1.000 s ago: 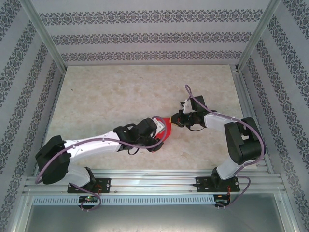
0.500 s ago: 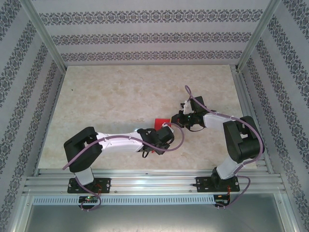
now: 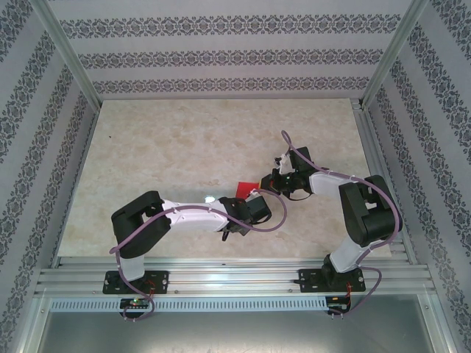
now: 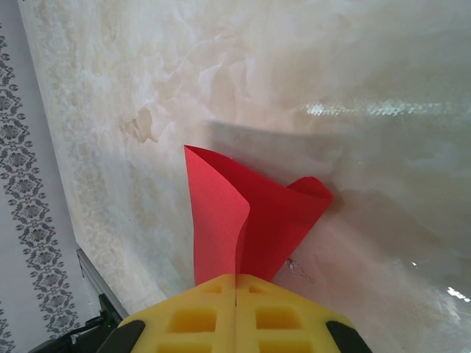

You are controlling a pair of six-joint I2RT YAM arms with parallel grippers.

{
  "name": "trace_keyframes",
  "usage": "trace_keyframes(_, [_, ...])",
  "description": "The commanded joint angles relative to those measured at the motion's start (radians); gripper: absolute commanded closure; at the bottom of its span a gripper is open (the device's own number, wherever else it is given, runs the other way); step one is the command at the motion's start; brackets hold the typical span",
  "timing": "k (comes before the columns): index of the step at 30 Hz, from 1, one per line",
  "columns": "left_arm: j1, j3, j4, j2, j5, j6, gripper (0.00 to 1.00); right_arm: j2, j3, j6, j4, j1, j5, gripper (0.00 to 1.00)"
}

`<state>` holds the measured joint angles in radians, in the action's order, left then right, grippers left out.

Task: Fold a paper plane with a square sheet of paper (fold left side to right side)
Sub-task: Fold the wing for the fifth time at the center of the table.

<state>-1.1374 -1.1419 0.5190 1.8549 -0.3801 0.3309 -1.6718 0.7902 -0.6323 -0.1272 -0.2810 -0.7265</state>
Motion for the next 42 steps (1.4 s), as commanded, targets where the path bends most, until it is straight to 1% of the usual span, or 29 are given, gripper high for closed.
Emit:
trace_keyframes(1, [-0.012, -0.017, 0.015, 0.013, -0.004, 0.011, 0.71, -0.02, 0.026, 0.026, -0.005, -0.004, -0.006, 1.0])
trace_keyframes(5, [-0.012, -0.009, 0.0, 0.013, 0.023, 0.009, 0.78, -0.024, 0.034, 0.044, -0.016, -0.003, -0.006, 1.0])
trace_keyframes(7, [-0.012, -0.008, -0.008, 0.013, 0.035, 0.009, 0.82, -0.019, 0.04, 0.057, -0.03, -0.003, -0.004, 0.96])
trace_keyframes(11, [0.003, -0.003, -0.029, 0.005, 0.09, 0.007, 0.87, 0.011, 0.044, 0.083, -0.061, 0.015, 0.014, 0.84])
trace_keyframes(14, [0.029, 0.016, -0.065, -0.02, 0.155, 0.01, 0.89, 0.063, 0.029, 0.1, -0.084, 0.048, 0.033, 0.68])
trace_keyframes(16, [0.053, 0.038, -0.1, -0.045, 0.208, 0.017, 0.9, 0.107, 0.014, 0.117, -0.107, 0.078, 0.046, 0.61])
trace_keyframes(20, [0.11, 0.093, -0.19, -0.095, 0.331, 0.039, 0.92, 0.181, -0.036, 0.125, -0.115, 0.132, 0.06, 0.55])
trace_keyframes(21, [0.126, 0.107, -0.212, -0.105, 0.366, 0.045, 0.92, 0.197, -0.052, 0.122, -0.111, 0.144, 0.062, 0.55])
trace_keyframes(23, [0.152, 0.129, -0.258, -0.118, 0.422, 0.061, 0.92, 0.216, -0.082, 0.11, -0.093, 0.156, 0.064, 0.6])
trace_keyframes(27, [0.201, 0.171, -0.342, -0.131, 0.533, 0.096, 0.93, 0.217, -0.152, 0.064, -0.016, 0.154, 0.05, 0.76])
trace_keyframes(31, [0.251, 0.208, -0.427, -0.136, 0.63, 0.142, 0.94, 0.18, -0.19, 0.02, 0.086, 0.129, 0.023, 0.84])
trace_keyframes(33, [0.264, 0.209, -0.439, -0.13, 0.651, 0.149, 0.94, 0.159, -0.192, 0.004, 0.121, 0.115, 0.021, 0.87])
trace_keyframes(42, [0.29, 0.218, -0.484, -0.118, 0.676, 0.188, 0.97, 0.046, -0.153, -0.062, 0.232, 0.053, 0.024, 0.93])
